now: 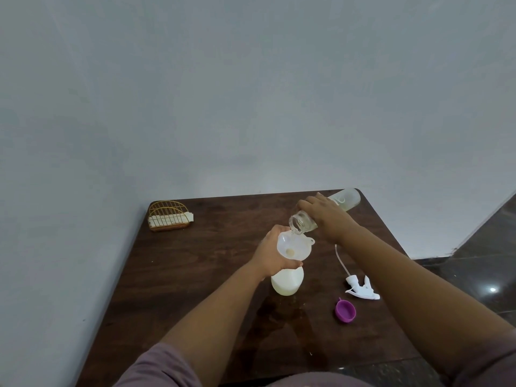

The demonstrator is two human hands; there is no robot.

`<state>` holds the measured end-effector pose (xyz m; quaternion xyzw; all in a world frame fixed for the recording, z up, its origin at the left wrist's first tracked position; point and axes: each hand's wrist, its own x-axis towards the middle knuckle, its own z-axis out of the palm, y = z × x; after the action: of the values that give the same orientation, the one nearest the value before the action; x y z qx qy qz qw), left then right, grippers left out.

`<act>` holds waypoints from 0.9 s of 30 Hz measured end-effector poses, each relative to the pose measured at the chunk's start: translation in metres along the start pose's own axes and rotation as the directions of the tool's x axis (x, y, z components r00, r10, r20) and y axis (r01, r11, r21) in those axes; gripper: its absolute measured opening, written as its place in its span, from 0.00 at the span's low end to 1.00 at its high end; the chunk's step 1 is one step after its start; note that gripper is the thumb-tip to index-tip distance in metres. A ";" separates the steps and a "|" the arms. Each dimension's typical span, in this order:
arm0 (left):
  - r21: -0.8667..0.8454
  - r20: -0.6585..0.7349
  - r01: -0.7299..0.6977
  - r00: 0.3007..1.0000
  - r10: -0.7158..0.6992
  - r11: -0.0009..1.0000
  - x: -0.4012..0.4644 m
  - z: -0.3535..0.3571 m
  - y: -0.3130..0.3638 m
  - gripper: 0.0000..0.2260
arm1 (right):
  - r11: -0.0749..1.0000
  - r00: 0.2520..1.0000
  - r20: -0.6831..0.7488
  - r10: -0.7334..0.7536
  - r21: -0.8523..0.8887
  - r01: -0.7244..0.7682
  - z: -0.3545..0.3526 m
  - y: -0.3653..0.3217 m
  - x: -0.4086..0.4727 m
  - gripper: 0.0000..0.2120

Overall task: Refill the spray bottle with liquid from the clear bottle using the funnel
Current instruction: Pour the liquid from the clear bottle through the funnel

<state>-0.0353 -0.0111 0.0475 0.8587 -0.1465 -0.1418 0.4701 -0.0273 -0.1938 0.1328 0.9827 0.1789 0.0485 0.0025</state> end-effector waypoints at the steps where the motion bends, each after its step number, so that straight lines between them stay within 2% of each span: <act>1: -0.002 0.000 -0.001 1.000 0.001 1.000 0.000 0.000 0.000 0.36 | 1.000 1.000 -0.001 -0.001 -0.002 0.001 0.000 0.000 0.000 0.23; 27: -0.012 0.003 0.002 1.000 -0.002 1.000 0.003 -0.001 0.000 0.35 | 1.000 1.000 0.007 -0.003 0.007 0.003 0.004 -0.001 0.005 0.23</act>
<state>-0.0320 -0.0112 0.0475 0.8558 -0.1453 -0.1444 0.4750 -0.0231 -0.1912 0.1296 0.9825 0.1807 0.0444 -0.0003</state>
